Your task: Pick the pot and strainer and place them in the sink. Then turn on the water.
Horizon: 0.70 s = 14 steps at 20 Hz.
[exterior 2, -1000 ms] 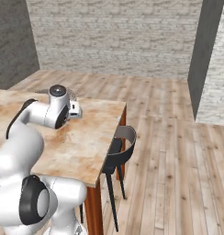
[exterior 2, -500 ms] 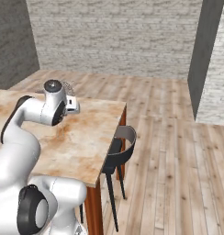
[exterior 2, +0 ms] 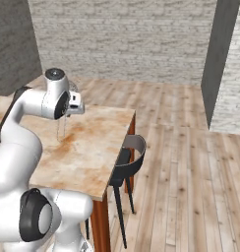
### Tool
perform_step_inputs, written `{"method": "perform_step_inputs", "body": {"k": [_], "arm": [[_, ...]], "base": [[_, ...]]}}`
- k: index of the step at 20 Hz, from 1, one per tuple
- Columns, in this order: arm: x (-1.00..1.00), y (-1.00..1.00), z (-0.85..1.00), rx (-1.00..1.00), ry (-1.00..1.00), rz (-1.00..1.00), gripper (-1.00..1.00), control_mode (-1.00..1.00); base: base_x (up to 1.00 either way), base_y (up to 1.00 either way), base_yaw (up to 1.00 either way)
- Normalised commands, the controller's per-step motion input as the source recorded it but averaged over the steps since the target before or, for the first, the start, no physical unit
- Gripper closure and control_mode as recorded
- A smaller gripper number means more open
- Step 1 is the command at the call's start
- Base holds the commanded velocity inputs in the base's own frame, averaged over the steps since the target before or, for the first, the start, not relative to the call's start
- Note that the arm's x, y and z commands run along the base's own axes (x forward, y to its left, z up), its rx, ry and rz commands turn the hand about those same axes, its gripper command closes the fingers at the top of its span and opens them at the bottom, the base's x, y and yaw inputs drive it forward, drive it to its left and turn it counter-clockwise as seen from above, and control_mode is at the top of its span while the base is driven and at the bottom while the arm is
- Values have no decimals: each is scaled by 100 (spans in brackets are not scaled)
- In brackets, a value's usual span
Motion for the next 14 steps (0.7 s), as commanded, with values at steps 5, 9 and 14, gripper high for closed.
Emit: {"method": "perform_step_inputs", "body": {"k": [5,9,14], "arm": [[-36,-10,0,0,1,0,100,-100],[-44,-20,0,0,2,-1,100,-100],[0,0,0,0,0,0,100,100]], "base": [[0,0,0],[0,0,0],[-27,-18,0]]}}
